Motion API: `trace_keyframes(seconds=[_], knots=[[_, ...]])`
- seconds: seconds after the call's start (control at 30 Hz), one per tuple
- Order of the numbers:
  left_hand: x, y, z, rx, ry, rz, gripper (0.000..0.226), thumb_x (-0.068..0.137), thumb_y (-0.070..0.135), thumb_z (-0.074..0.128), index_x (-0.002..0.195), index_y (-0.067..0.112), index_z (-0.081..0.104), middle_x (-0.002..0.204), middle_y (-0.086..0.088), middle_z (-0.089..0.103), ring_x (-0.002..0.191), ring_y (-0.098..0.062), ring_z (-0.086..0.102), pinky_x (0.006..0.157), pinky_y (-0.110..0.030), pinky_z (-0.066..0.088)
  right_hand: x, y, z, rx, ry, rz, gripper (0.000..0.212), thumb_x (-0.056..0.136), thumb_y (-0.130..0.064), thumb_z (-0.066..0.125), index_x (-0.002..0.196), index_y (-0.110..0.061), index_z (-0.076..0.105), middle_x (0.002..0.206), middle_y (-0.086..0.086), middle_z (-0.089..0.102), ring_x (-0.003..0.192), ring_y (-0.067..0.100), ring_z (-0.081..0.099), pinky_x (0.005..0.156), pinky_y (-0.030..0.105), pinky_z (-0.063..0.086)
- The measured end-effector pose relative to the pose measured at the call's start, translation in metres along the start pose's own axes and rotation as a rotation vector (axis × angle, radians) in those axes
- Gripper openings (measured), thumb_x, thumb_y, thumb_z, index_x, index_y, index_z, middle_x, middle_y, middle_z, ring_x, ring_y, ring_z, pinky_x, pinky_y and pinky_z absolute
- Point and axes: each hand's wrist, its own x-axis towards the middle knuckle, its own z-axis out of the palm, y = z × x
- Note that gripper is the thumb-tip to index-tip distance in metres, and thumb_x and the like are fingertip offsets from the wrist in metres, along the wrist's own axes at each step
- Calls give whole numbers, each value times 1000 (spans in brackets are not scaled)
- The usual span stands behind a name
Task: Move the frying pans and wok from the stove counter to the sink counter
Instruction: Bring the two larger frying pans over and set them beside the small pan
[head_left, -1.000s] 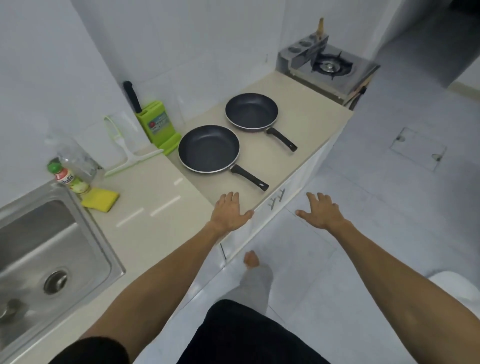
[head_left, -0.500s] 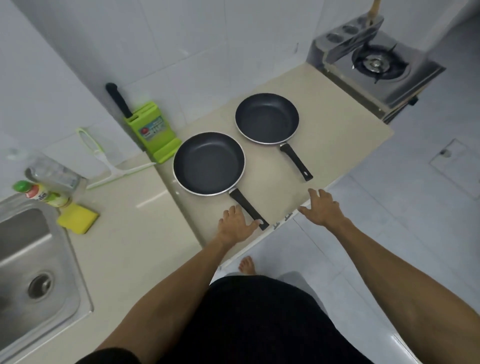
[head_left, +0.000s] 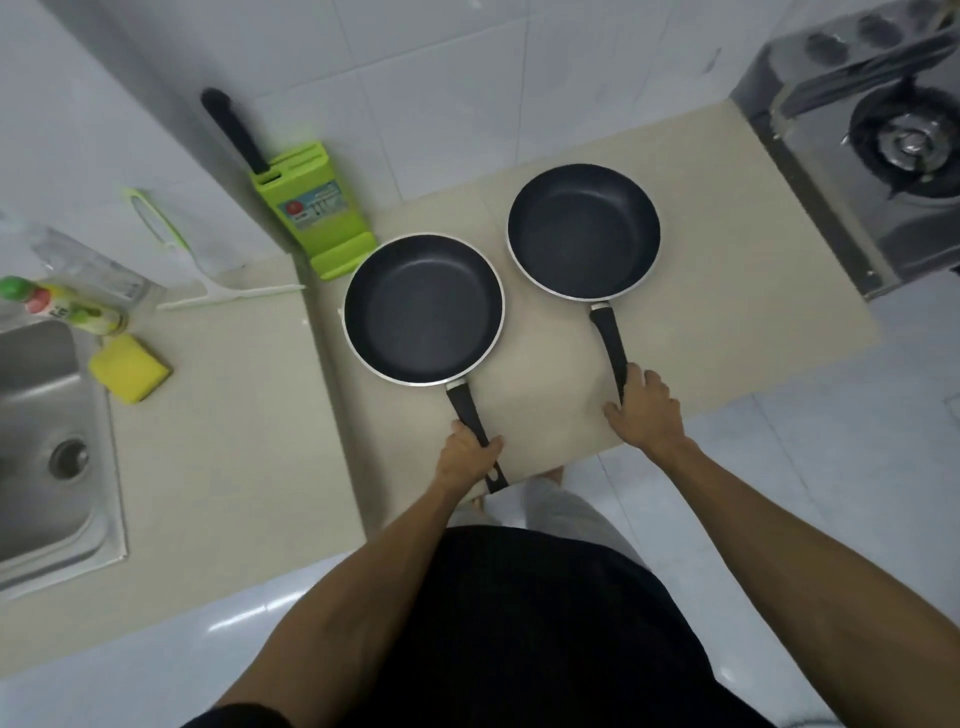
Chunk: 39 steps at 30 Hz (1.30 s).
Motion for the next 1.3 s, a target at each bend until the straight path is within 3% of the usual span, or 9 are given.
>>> trace_keyframes(seconds=[0.13, 0.3, 0.47, 0.6, 0.77, 0.9, 1.13, 1.2, 1.3], knots=[[5, 9, 18, -222, 17, -177, 44, 96, 22, 60, 127, -4, 40, 106, -17, 56, 87, -31, 63, 70, -38, 52, 34, 12, -5, 62, -61, -25, 69, 96, -30, 61, 151, -3, 29, 138, 27, 48, 121, 45, 53, 95, 53, 47], [9, 21, 32, -811, 53, -332, 12, 100, 13, 56, 99, 3, 50, 79, -18, 55, 54, -26, 51, 52, -36, 49, 63, 23, -7, 199, -192, -30, 69, 99, -29, 59, 153, -3, 25, 130, 28, 51, 110, 45, 60, 89, 52, 54], [8, 25, 28, -985, 68, -316, 50, 104, 49, 43, 98, 4, 63, 56, -4, 47, 44, -20, 46, 46, -31, 47, 82, 25, -15, 439, -326, 12, 62, 102, -31, 56, 151, -5, 29, 117, 15, 60, 98, 32, 62, 82, 37, 54], [2, 36, 15, -1093, 52, -289, 46, 105, 48, 39, 98, 8, 60, 52, -1, 48, 36, -16, 42, 38, -26, 42, 99, 20, -17, 467, -416, 33, 51, 101, -33, 56, 140, -5, 40, 121, 17, 60, 102, 32, 62, 82, 36, 52], [-9, 50, 0, -1154, 29, -269, 35, 105, 42, 40, 93, 13, 56, 56, 0, 52, 35, -15, 41, 37, -24, 41, 109, 11, -17, 939, -528, 229, 26, 100, -21, 61, 118, -3, 55, 88, 18, 67, 66, 29, 64, 58, 37, 55], [-11, 64, -9, -1251, 17, -273, 34, 101, 39, 42, 80, 14, 53, 54, 0, 50, 38, -16, 46, 39, -20, 38, 117, 17, -15, 1125, -654, 264, 12, 97, -18, 66, 103, -11, 58, 69, 7, 49, 52, 19, 46, 48, 30, 46], [-5, 82, -8, -1361, -5, -267, 34, 102, 39, 37, 83, 14, 52, 51, 3, 41, 32, -11, 33, 34, -19, 31, 124, 25, -25, 1306, -853, 298, 65, 89, -76, 48, 68, -15, 59, 54, 2, 44, 45, 18, 43, 49, 28, 41], [-6, 85, -5, -1367, 12, -258, 35, 103, 39, 35, 87, 14, 53, 50, 3, 42, 33, -12, 35, 35, -19, 33, 125, 24, -25, 1355, -834, 291, 72, 90, -79, 41, 71, -13, 63, 57, 3, 49, 45, 18, 45, 45, 25, 39], [-7, 90, -6, -1333, 43, -262, 36, 103, 39, 34, 83, 14, 50, 48, 2, 43, 33, -15, 39, 36, -20, 36, 123, 20, -24, 1418, -795, 277, 66, 96, -71, 39, 98, -11, 67, 58, -1, 47, 39, 12, 38, 39, 21, 29]])
